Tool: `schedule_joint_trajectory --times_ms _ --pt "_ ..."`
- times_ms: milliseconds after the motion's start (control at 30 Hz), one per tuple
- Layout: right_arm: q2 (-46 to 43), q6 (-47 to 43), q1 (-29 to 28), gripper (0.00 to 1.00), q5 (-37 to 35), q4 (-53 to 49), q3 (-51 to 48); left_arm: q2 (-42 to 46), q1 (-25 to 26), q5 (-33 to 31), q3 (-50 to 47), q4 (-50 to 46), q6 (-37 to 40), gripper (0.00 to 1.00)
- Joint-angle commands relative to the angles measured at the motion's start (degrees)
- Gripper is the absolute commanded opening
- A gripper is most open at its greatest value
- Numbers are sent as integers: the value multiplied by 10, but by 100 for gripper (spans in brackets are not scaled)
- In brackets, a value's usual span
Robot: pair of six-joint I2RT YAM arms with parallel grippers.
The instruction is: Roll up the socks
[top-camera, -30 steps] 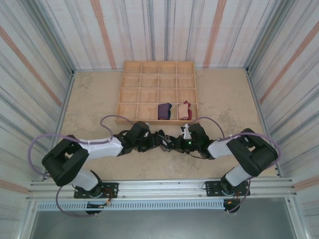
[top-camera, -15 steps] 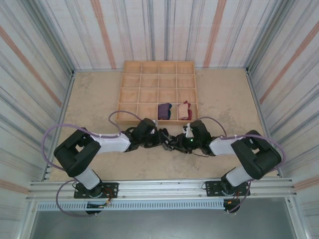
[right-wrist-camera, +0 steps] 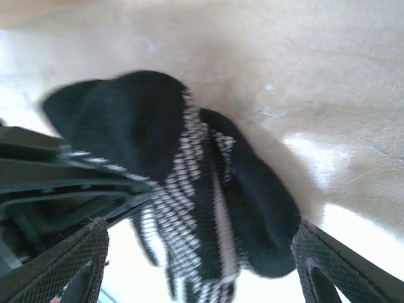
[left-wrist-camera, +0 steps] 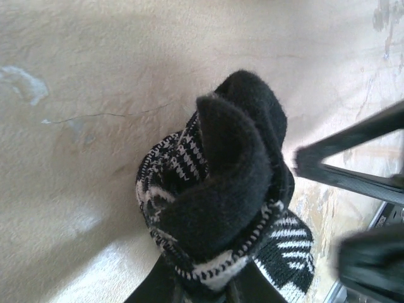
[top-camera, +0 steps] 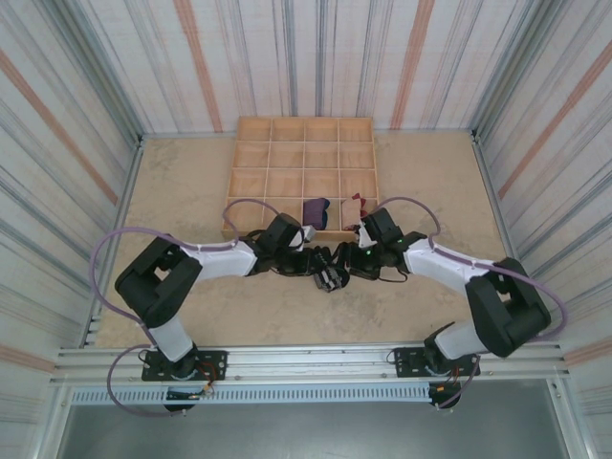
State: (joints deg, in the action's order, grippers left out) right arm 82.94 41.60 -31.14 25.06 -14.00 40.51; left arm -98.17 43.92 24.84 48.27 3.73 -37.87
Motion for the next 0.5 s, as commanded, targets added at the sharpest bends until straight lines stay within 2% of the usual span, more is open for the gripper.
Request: schedule_joint_trajectory --times_ms 0,100,200,367,467 --pt "40 -23 0 79 19 11 -1 -18 6 18 10 -29 25 4" --pt "58 -22 -17 75 9 18 4 -21 6 16 1 -16 19 4" --pt "72 -11 -29 66 14 40 -3 -26 6 18 -5 -1 11 4" --pt "100 1 -53 36 -2 55 -6 -26 6 18 -8 10 2 5" --pt "100 1 -57 14 -9 54 -5 -5 2 19 -2 -22 1 12"
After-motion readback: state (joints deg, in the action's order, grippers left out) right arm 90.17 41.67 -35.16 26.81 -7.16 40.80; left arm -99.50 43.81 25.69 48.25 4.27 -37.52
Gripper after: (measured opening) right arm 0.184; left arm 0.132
